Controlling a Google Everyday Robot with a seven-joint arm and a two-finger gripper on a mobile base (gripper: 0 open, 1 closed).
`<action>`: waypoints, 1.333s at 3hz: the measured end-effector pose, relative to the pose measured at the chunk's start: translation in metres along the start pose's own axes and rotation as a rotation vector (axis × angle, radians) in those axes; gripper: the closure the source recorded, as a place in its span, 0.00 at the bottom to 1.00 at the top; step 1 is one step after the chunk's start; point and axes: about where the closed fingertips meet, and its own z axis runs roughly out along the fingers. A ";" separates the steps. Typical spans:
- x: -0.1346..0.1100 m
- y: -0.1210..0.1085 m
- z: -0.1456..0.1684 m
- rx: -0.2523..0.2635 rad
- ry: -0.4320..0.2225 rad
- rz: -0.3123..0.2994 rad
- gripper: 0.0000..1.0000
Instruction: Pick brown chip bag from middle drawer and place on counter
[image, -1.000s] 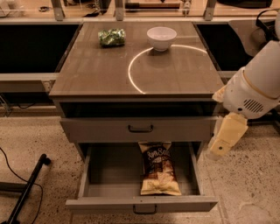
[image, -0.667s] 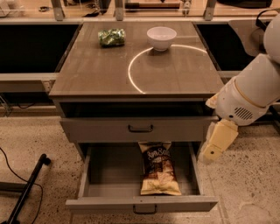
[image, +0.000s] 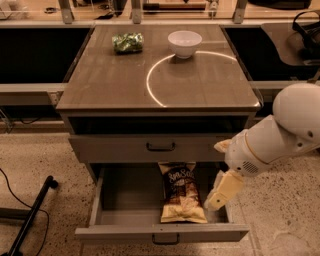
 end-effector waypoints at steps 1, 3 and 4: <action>0.003 0.002 0.061 -0.057 -0.082 0.030 0.00; 0.016 -0.006 0.081 -0.046 -0.075 0.067 0.00; 0.040 -0.019 0.108 -0.023 -0.061 0.108 0.00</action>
Offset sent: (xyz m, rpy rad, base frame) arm -0.0004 0.0226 -0.0407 0.0772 0.0281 0.0014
